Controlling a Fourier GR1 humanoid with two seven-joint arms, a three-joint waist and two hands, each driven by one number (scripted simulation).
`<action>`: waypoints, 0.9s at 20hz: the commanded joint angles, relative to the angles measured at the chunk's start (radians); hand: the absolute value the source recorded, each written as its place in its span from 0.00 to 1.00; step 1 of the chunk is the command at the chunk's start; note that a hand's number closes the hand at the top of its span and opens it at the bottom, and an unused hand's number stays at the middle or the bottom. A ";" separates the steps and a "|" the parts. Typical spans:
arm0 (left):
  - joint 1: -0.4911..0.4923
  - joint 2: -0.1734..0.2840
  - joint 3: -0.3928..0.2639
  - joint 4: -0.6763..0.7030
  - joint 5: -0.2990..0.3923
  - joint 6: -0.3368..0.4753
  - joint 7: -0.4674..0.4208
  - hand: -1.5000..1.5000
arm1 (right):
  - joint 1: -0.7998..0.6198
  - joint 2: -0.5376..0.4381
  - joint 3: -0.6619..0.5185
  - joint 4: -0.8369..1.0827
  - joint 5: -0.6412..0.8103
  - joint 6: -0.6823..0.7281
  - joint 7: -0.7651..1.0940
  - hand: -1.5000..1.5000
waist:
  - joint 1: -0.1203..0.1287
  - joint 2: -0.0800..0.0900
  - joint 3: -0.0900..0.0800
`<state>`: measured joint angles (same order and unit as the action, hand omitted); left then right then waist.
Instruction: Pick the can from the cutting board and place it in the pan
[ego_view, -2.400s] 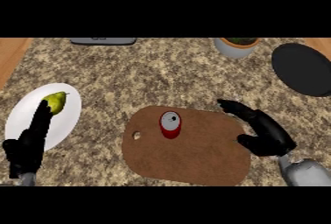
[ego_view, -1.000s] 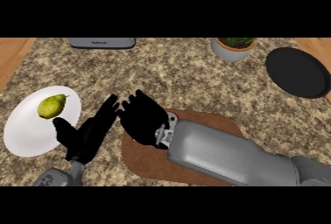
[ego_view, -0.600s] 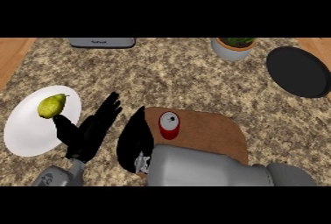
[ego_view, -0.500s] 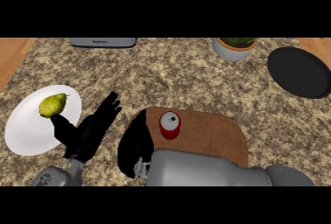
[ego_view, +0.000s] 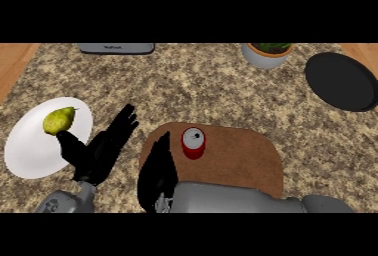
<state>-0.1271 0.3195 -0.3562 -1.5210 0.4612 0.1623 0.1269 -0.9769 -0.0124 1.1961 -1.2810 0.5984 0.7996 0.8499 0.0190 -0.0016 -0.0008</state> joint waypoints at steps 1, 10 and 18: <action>0.012 -0.009 0.005 -0.046 -0.009 0.015 0.028 0.50 | 0.003 0.012 0.050 0.077 0.108 -0.012 0.018 0.00 | -0.006 0.001 0.001; 0.000 -0.020 0.063 0.005 -0.034 -0.040 0.031 0.50 | 0.043 0.006 0.003 0.117 0.271 -0.025 -0.080 0.00 | -0.013 0.002 0.001; 0.044 -0.050 0.071 0.024 -0.079 -0.071 -0.016 0.50 | 0.020 -0.017 -0.040 0.264 0.389 -0.115 -0.259 0.00 | -0.009 0.004 0.001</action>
<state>-0.0989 0.2878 -0.2867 -1.5282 0.4157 0.0997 0.1481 -0.9377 -0.0212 1.1768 -1.1053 0.9292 0.7501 0.6851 0.0087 0.0008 0.0000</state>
